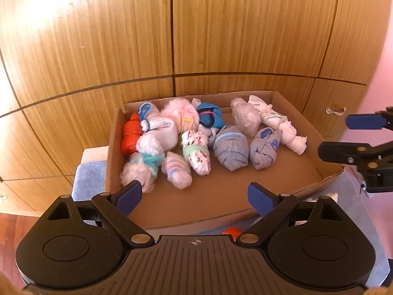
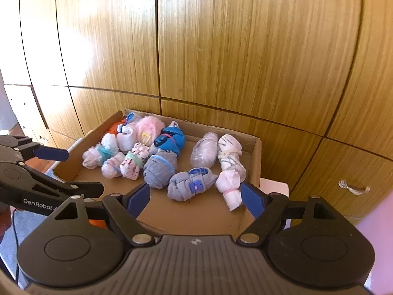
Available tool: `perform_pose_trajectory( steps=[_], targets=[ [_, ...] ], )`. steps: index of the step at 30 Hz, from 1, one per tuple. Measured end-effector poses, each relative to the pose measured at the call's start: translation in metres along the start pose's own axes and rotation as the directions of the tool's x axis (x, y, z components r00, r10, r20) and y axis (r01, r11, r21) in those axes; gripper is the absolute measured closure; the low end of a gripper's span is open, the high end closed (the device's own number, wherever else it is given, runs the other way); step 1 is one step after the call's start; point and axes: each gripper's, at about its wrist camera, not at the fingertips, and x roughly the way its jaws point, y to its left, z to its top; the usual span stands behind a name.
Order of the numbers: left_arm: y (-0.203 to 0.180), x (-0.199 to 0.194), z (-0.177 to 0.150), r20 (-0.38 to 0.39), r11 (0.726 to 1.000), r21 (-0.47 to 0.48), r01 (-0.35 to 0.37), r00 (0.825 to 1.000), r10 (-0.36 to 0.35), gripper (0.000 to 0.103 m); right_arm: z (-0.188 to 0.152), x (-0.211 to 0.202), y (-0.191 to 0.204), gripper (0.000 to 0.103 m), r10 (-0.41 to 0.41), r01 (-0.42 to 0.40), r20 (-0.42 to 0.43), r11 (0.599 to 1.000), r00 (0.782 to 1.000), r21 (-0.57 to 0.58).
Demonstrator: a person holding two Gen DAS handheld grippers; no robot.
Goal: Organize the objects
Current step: 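Withdraw both tools from the tray toward the remaining bundles, then grasp the orange plastic-wrapped bundle with left gripper while right gripper grasps the mauve cream-banded sock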
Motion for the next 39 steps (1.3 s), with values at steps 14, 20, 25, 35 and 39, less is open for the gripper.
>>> perform_pose_trajectory(
  steps=[14,20,25,35,39],
  targets=[
    [-0.019,0.000,-0.074,0.072,0.986,0.153,0.068,0.994,-0.080,0.007,-0.099,-0.007,0.004,0.037,0.016,-0.020,0.026,0.990,1.000,0.139],
    [-0.026,0.016,-0.077,0.054,0.979,0.174,0.103,0.992,-0.114,0.008,-0.106,0.001,0.008,0.048,0.047,-0.051,0.031,0.988,0.998,0.146],
    [-0.029,0.024,-0.081,0.043,0.974,0.197,0.112,0.992,-0.122,0.009,-0.108,0.011,0.010,0.069,0.081,-0.084,0.024,0.985,0.996,0.148],
    [-0.025,0.024,-0.081,0.032,0.966,0.189,0.175,0.982,-0.184,0.028,-0.115,-0.005,0.012,0.084,0.134,-0.142,0.063,0.978,0.989,0.150],
    [-0.026,0.020,-0.083,0.054,0.966,0.202,0.162,0.983,-0.176,0.025,-0.129,-0.028,0.014,0.084,0.141,-0.149,0.063,0.978,0.988,0.147]
  ],
)
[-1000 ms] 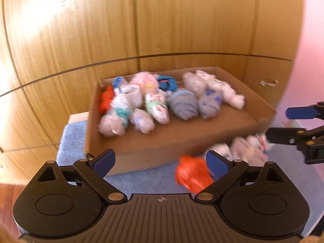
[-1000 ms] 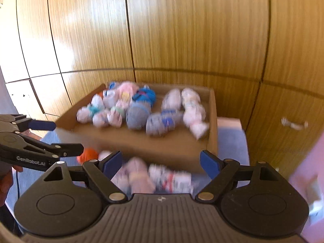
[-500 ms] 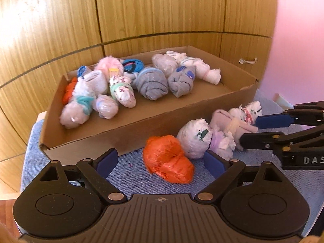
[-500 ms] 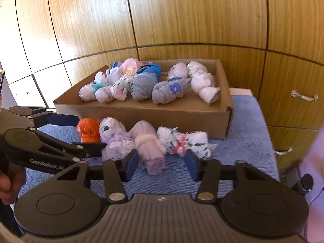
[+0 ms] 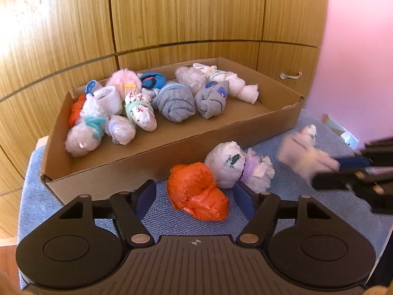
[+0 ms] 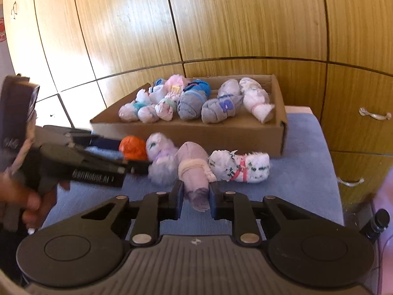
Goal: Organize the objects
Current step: 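Grasp the orange plastic-wrapped bundle with left gripper while right gripper grasps the mauve cream-banded sock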
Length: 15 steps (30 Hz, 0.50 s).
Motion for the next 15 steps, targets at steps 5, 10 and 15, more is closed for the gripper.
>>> perform_pose_trajectory(
  steps=[5,10,15],
  targets=[
    [0.002,0.004,0.002,-0.001,1.000,-0.012,-0.003,1.000,0.003,0.017,-0.010,0.000,0.002,0.082,0.003,-0.003,-0.019,1.000,1.000,-0.019],
    [0.002,0.008,0.002,-0.009,1.000,-0.008,0.017,1.000,-0.017,0.017,-0.008,0.006,0.006,0.075,-0.003,0.002,-0.017,0.999,1.000,-0.050],
    [0.003,0.008,0.000,-0.017,0.998,-0.020,0.060,0.998,-0.060,0.038,-0.005,0.016,0.010,0.072,0.008,-0.010,-0.027,0.998,1.000,-0.069]
  ],
)
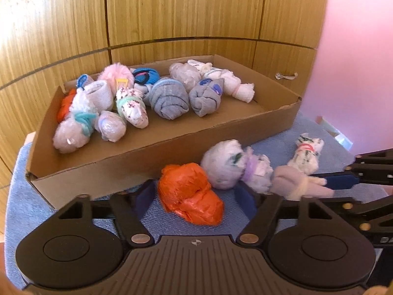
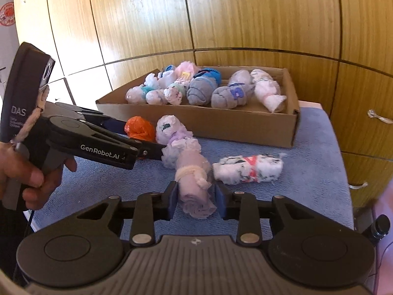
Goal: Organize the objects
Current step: 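Grasp the orange plastic-wrapped bundle with left gripper while right gripper grasps the mauve cream-banded sock, then carry both held bundles over the tray and lower them inside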
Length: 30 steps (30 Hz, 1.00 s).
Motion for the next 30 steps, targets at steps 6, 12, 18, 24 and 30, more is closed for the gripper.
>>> perform_pose_trajectory(
  steps=[6,12,18,24,30],
  targets=[
    [0.001,-0.012,-0.004,0.005,1.000,0.007,0.002,1.000,-0.002,0.049,-0.003,-0.001,0.008,0.081,0.010,-0.010,-0.005,1.000,1.000,-0.021],
    [0.004,-0.031,-0.007,0.014,1.000,-0.006,-0.020,1.000,0.020,0.050,-0.006,-0.012,0.017,0.082,0.042,-0.042,0.002,0.998,0.999,-0.037],
    [0.009,-0.049,-0.003,0.005,0.999,-0.009,-0.050,0.999,0.050,0.050,0.000,-0.021,0.014,0.082,0.045,-0.045,0.019,0.999,0.999,-0.023],
    [0.027,-0.064,0.017,0.010,0.994,-0.069,-0.084,0.996,0.085,0.050,0.026,-0.039,0.011,0.082,0.042,-0.039,0.077,0.998,0.996,-0.040],
    [0.044,-0.076,0.047,0.025,0.988,-0.084,-0.126,0.991,0.128,0.050,0.070,-0.048,0.008,0.082,0.041,-0.029,0.124,0.994,0.991,-0.102]
  ],
)
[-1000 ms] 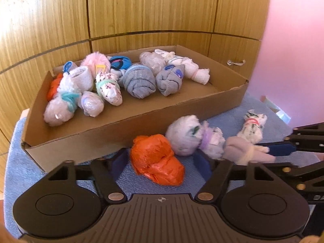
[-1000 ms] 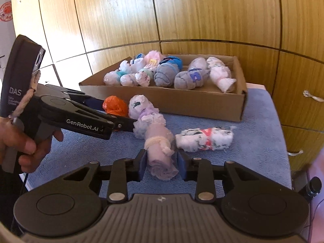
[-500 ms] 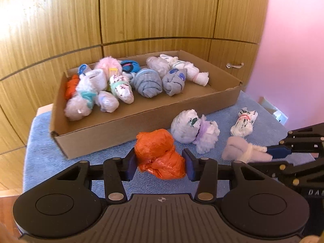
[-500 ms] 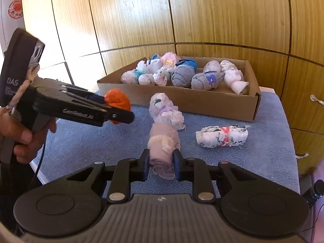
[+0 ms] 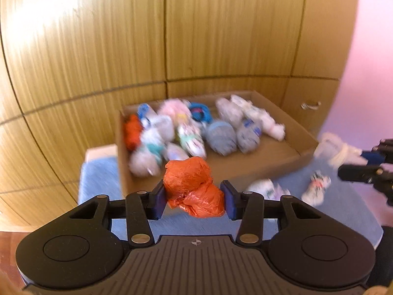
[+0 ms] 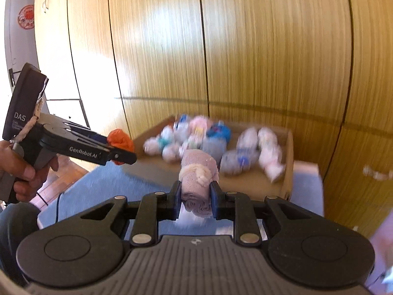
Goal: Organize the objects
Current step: 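Carry both held bundles over the tray and lower them inside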
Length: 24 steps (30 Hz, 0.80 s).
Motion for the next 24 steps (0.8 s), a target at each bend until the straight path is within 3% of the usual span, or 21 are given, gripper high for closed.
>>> perform_pose_trajectory(
  steps=[12,24],
  targets=[
    [0.022,0.005,0.082,0.012,0.997,-0.035,-0.073,0.997,0.074,0.050,0.087,0.030,-0.008,0.082,0.053,-0.048,0.038,0.990,0.998,-0.129],
    [0.019,0.027,0.080,-0.012,0.998,-0.017,-0.061,0.998,0.061,0.050,0.089,0.060,-0.012,0.082,0.093,-0.095,-0.021,0.986,0.995,-0.140]
  ],
)
